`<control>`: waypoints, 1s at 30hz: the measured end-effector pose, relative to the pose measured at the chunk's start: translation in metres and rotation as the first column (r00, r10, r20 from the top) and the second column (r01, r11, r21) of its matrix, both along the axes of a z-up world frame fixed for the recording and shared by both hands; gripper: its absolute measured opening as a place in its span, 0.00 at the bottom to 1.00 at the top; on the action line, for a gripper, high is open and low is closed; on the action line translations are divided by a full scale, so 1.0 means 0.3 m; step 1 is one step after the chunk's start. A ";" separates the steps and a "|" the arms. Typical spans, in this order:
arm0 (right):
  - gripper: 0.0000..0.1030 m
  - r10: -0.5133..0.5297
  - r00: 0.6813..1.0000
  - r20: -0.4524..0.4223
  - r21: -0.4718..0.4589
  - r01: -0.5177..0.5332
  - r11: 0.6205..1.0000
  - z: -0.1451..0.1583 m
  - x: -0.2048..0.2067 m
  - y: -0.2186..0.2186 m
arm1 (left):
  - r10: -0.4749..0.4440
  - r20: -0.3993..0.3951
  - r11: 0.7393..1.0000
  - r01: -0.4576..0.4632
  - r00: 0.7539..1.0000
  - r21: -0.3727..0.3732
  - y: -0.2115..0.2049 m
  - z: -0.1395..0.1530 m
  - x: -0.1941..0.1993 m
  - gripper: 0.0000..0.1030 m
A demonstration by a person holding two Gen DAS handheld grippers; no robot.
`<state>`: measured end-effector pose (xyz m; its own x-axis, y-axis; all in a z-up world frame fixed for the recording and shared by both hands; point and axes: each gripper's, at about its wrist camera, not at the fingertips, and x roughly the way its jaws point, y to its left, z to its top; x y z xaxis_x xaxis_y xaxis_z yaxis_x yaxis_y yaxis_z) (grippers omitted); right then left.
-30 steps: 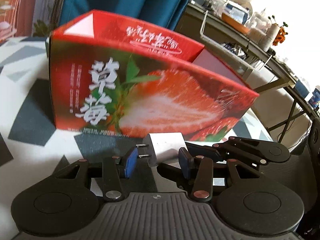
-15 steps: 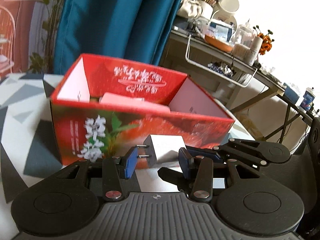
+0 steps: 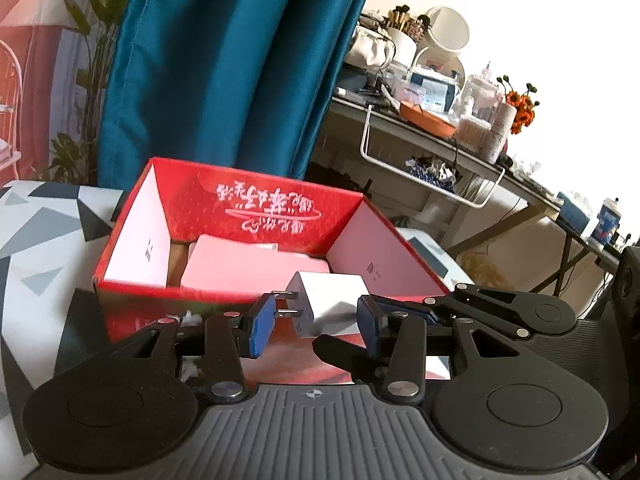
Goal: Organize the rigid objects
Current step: 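Lower the white charger into the red box and open the left tool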
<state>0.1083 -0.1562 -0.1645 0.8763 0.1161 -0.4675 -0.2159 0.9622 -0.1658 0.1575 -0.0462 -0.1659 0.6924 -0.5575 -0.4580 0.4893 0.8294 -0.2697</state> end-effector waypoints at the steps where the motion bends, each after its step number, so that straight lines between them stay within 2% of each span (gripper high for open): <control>1: 0.34 -0.001 1.000 -0.001 -0.003 0.001 1.000 0.005 0.016 -0.002 | 0.006 0.007 1.000 -0.006 1.000 -0.005 0.000 0.003 0.011 0.46; 5: 0.34 -0.001 1.000 -0.011 0.004 0.001 1.000 0.013 0.079 -0.013 | 0.024 -0.009 0.999 -0.024 1.000 -0.023 -0.002 0.007 0.077 0.46; 11: 0.35 -0.005 1.000 -0.016 0.024 0.006 1.000 0.020 0.168 -0.049 | 0.027 -0.033 1.000 -0.027 0.999 -0.006 -0.030 0.011 0.162 0.46; 17: 0.35 -0.025 0.997 -0.070 0.047 0.028 0.999 -0.009 0.239 -0.095 | 0.028 -0.108 1.000 -0.029 0.994 0.000 -0.065 -0.015 0.241 0.47; 21: 0.35 -0.042 0.993 -0.109 0.096 0.052 0.994 -0.032 0.274 -0.137 | 0.017 -0.138 0.999 -0.013 0.990 0.031 -0.095 -0.033 0.279 0.47; 22: 0.39 -0.045 0.992 -0.120 0.114 0.059 0.992 -0.036 0.283 -0.148 | 0.014 -0.154 0.999 -0.009 0.988 0.035 -0.102 -0.039 0.292 0.47; 24: 0.41 -0.051 0.990 -0.131 0.144 0.070 0.987 -0.039 0.296 -0.165 | 0.016 -0.176 0.999 -0.010 0.984 0.035 -0.113 -0.048 0.313 0.48; 30: 0.41 -0.080 0.970 -0.231 0.196 0.126 0.972 -0.061 0.375 -0.222 | 0.025 -0.235 0.999 -0.013 0.972 0.050 -0.150 -0.077 0.365 0.48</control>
<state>0.2207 -0.2228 -0.1827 0.7669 0.1454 -0.6250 -0.1224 0.9893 0.0800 0.2668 -0.0913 -0.1891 0.5721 -0.5186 -0.6354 0.4006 0.8527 -0.3352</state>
